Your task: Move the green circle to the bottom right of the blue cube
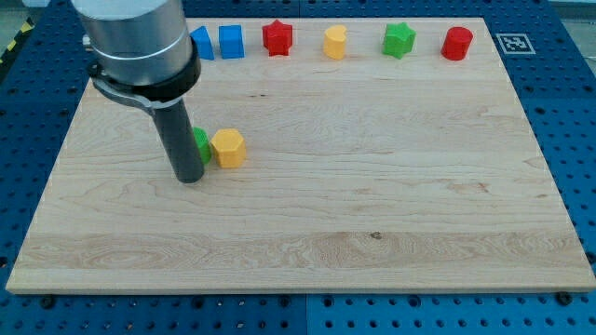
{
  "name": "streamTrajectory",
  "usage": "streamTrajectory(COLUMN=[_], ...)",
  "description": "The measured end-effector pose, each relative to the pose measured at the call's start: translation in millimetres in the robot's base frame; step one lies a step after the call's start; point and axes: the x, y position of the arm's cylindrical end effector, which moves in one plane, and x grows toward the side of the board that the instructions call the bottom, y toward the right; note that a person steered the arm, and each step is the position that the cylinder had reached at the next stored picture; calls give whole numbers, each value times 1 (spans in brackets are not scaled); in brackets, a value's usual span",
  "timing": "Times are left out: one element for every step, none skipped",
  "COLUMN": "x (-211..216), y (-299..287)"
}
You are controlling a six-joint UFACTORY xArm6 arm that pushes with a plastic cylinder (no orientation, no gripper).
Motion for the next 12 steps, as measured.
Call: streamTrajectory(x=[-15, -39, -65, -97, -105, -105, -112, -132, -145, -167, -177, -177], y=[-8, -8, -7, 2, 16, 45, 68, 83, 90, 106, 116, 118])
